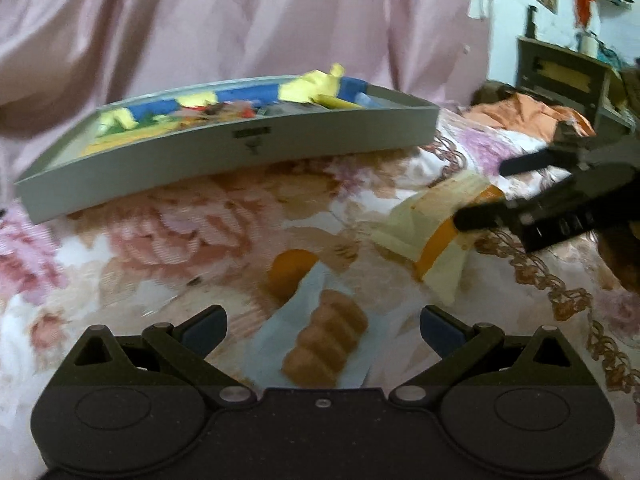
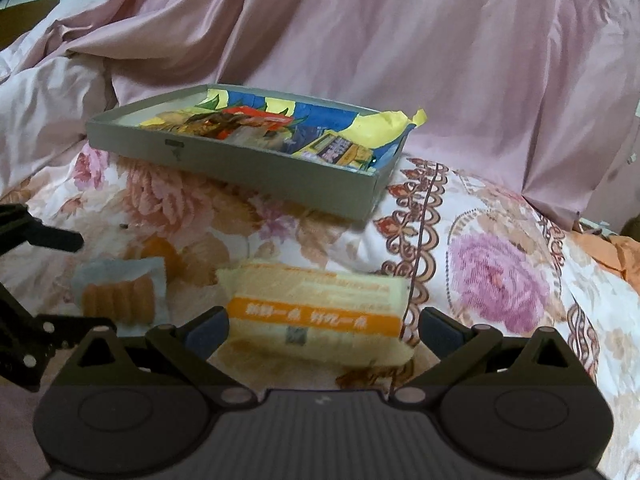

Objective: Organize snacks
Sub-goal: 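Grasp the cream bread bag with the right gripper, then lift the cream bread bag with the right gripper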

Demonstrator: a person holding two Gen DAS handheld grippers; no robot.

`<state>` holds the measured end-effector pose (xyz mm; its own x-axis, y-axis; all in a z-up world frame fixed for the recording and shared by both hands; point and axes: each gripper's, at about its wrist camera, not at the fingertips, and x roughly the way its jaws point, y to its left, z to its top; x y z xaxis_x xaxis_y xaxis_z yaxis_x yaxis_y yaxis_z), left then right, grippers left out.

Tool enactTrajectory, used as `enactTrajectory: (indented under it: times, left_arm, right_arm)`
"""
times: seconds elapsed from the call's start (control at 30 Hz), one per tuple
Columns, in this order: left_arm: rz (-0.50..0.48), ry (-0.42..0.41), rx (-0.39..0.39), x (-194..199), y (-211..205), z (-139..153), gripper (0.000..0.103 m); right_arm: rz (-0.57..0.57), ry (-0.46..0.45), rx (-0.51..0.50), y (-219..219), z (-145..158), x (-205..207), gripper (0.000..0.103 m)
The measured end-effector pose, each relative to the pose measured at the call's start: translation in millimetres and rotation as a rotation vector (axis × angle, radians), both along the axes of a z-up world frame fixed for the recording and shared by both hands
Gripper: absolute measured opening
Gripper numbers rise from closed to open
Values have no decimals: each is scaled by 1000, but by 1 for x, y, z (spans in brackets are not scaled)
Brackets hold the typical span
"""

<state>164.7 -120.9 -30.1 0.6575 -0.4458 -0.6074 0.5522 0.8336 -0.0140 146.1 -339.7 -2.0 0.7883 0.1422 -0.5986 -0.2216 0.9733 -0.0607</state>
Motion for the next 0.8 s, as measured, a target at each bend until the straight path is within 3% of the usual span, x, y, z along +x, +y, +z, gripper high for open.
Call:
enactTrajectory:
  times: [0.2, 0.47, 0.6, 0.8]
  left_arm:
    - [-140, 26, 108, 7, -25, -5, 102]
    - [-188, 132, 113, 9, -29, -10, 102]
    - [-175, 193, 97, 3, -24, -15, 102]
    - [-161, 165, 138, -15, -22, -17, 100]
  right_arm:
    - [25, -7, 92, -23, 1, 30, 103]
    - [66, 138, 318, -42, -13, 79, 103]
    - [129, 194, 370, -46, -21, 73, 103]
    - [220, 232, 425, -53, -24, 43, 103]
